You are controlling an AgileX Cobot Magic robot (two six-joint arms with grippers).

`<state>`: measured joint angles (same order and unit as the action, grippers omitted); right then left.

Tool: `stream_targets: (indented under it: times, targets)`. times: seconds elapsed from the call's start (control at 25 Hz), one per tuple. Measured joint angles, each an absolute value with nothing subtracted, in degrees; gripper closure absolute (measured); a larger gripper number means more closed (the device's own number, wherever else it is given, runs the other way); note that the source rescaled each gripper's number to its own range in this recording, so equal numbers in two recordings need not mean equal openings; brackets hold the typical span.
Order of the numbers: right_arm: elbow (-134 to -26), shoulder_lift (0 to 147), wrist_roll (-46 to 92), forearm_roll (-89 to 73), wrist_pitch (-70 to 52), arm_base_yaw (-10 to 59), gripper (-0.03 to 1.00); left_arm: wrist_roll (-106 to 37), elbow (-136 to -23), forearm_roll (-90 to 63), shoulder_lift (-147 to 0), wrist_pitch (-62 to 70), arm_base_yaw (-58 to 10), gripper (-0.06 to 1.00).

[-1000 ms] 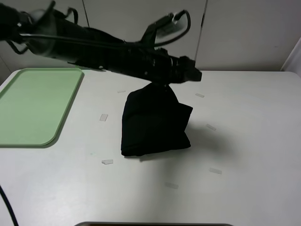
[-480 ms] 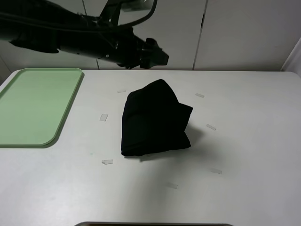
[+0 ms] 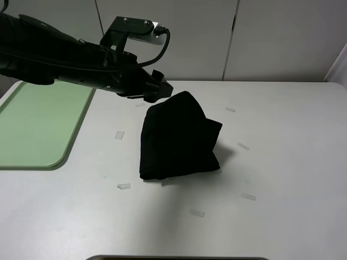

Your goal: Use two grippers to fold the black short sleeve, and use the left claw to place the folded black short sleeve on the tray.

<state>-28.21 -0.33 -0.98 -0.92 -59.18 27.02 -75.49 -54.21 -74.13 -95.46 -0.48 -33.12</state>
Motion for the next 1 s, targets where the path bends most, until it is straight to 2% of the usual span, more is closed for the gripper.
stream_targets:
  times: [0.12,0.24,0.44,1.0]
  targets:
    - [-28.2,-0.3,-1.0,-0.9,-59.2,27.0,-0.03,-78.3,-54.2,-69.1,-95.5,-0.5,-33.1,0.03]
    - [-28.2,-0.3,-1.0,-0.9,-59.2,27.0,-0.03,-82.9,-54.2,-65.9,-95.4,-0.4,-33.1,0.0]
    - [-28.2,-0.3,-1.0,-0.9,-59.2,27.0,-0.03,-87.5,-54.2,-65.4,-95.4,-0.4,-33.1,-0.01]
    - [-28.2,-0.3,-1.0,-0.9,-59.2,27.0,-0.03,-86.0,-54.2,-65.6,-95.4,3.5,-33.1,-0.04]
